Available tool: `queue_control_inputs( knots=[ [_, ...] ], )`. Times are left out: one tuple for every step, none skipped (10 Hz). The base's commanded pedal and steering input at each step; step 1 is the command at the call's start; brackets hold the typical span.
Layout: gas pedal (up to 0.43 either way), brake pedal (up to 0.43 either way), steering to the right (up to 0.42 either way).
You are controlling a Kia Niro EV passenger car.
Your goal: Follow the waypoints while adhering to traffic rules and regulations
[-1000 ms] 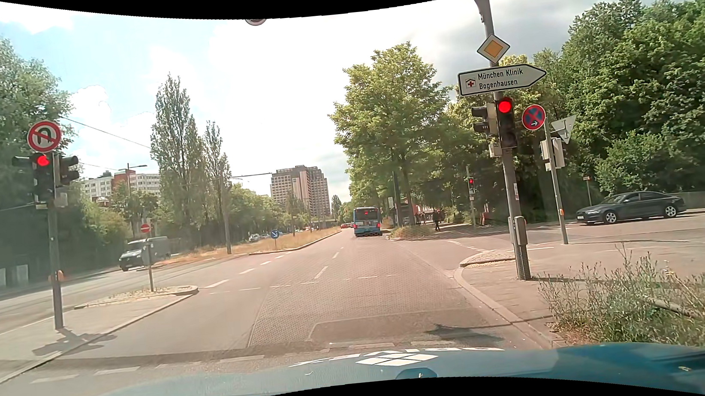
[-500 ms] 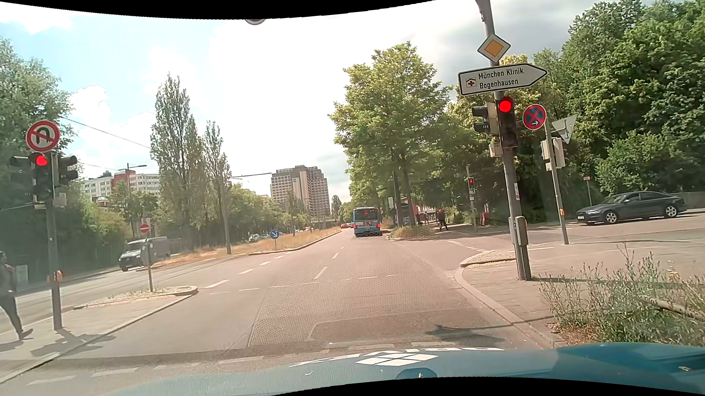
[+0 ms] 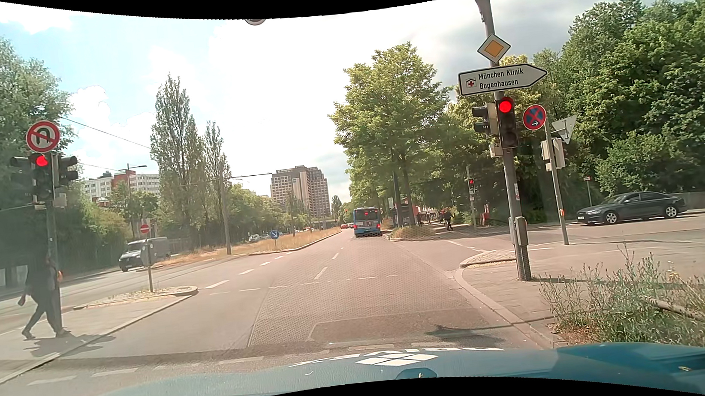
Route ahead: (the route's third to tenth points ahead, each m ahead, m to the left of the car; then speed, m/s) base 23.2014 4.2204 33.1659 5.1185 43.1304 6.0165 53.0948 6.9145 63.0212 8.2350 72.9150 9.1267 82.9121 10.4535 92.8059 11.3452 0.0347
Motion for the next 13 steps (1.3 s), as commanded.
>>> queue_control_inputs(
  knots=[
    [0.000,0.213,-0.001],
    [0.000,0.220,-0.001],
    [0.000,0.220,-0.001],
    [0.000,0.226,-0.002],
    [0.000,0.238,-0.002],
    [0.000,0.250,-0.002],
    [0.000,0.250,-0.002],
    [0.000,0.250,-0.002],
    [0.000,0.256,-0.001],
    [0.000,0.256,-0.001],
    [0.000,0.256,-0.002],
    [0.000,0.256,-0.003],
    [0.000,0.262,-0.005]
  ],
)
